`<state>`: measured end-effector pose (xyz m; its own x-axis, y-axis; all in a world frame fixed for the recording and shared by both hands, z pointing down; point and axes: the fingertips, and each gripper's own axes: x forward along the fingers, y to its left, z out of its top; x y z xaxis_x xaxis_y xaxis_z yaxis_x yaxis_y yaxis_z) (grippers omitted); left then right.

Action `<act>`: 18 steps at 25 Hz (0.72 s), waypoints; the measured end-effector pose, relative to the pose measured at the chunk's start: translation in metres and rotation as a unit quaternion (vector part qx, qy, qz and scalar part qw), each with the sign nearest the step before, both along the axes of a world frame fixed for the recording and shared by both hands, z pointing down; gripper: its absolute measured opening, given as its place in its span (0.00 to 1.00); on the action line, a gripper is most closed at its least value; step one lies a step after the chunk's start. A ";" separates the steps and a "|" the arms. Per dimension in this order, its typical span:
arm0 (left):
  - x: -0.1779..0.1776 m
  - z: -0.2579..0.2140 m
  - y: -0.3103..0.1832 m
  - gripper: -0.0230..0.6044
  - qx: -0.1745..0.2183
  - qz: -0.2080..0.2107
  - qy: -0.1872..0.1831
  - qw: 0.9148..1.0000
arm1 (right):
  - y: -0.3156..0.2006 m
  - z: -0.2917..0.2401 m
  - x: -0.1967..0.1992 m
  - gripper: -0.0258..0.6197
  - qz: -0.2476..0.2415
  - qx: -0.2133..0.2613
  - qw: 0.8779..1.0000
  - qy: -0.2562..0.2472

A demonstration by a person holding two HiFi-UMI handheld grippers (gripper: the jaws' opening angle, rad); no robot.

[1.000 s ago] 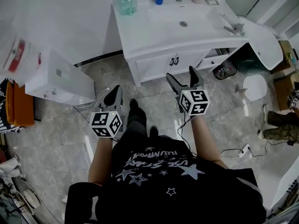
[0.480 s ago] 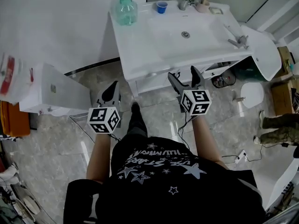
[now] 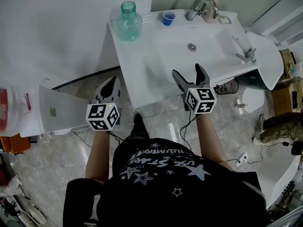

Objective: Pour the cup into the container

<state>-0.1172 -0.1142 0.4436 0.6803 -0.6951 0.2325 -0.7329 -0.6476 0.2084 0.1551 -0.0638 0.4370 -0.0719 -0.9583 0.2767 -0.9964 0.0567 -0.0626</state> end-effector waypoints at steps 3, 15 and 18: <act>-0.001 0.000 -0.029 0.05 -0.002 0.002 0.002 1.000 | -0.029 0.000 0.003 0.72 0.006 -0.002 1.000 0.003; 0.003 0.001 -0.113 0.05 -0.008 0.022 0.016 1.000 | -0.109 -0.006 0.023 0.68 0.042 -0.007 0.999 0.013; 0.008 -0.001 -0.124 0.05 -0.007 0.022 0.016 1.000 | -0.119 -0.006 0.027 0.68 0.038 -0.009 0.999 0.018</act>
<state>-0.1097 -0.2381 0.4430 0.7176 -0.6612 0.2190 -0.6964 -0.6760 0.2408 0.1822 -0.1829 0.4306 0.0104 -0.9556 0.2944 -0.9995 -0.0190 -0.0265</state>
